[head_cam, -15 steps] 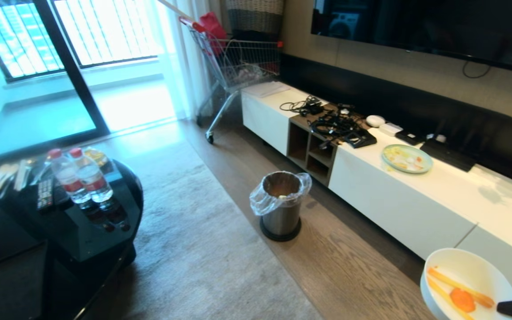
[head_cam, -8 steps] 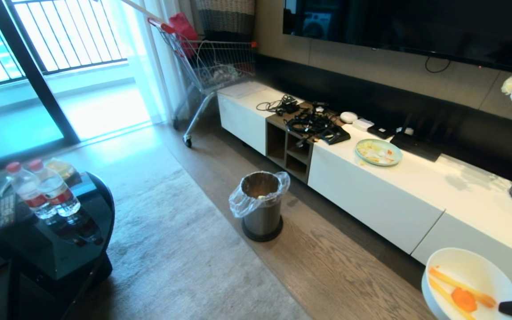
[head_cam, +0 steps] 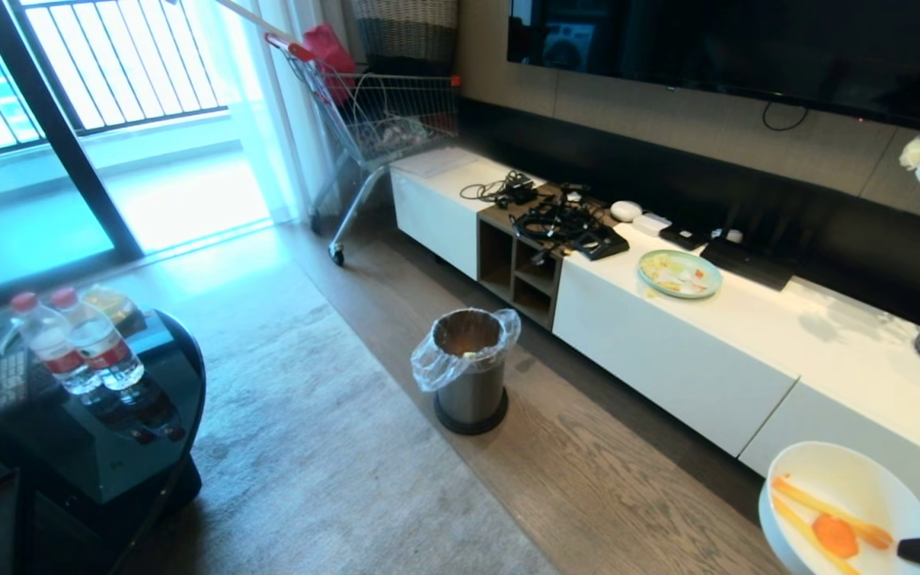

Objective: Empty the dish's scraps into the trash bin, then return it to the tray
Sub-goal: Move the bowl over the trash can

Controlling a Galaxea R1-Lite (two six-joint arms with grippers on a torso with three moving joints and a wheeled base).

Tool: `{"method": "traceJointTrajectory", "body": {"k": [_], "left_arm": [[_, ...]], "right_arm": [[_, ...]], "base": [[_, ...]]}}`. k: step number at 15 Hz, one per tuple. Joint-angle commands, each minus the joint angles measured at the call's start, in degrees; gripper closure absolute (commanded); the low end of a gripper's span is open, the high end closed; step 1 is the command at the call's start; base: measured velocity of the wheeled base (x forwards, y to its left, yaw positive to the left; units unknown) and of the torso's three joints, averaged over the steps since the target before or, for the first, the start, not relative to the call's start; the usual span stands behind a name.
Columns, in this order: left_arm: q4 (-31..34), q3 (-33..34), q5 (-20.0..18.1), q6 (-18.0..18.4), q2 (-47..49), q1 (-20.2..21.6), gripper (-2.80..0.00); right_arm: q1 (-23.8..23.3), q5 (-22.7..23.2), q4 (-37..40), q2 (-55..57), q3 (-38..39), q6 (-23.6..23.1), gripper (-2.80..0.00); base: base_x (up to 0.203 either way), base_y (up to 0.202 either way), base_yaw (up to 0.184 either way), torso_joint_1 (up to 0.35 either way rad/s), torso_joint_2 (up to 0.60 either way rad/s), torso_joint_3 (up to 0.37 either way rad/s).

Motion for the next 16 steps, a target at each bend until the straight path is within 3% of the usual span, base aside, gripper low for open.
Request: {"method": "traceJointTrajectory", "body": {"k": [1, 12, 16], "left_arm": [[-0.03, 0.02, 0.02, -0.05, -0.02, 0.0, 0.0], [-0.03, 0.02, 0.02, -0.05, -0.02, 0.0, 0.0], [-0.03, 0.02, 0.02, -0.04, -0.02, 0.0, 0.0]], "right_arm": [[0.02, -0.05, 0.29, 0.05, 0.0, -1.22, 0.0], [-0.04, -0.05, 0.29, 0.23, 0.09, -1.35, 0.0], [0.05, -0.05, 0.29, 0.05, 0.09, -1.33, 0.0]], "base": [[0.0, 0.0, 0.0, 0.0, 0.0, 0.0], [0.0, 0.0, 0.0, 0.0, 0.0, 0.0], [0.143, 0.0, 0.001, 0.005, 0.0, 0.004]]}}
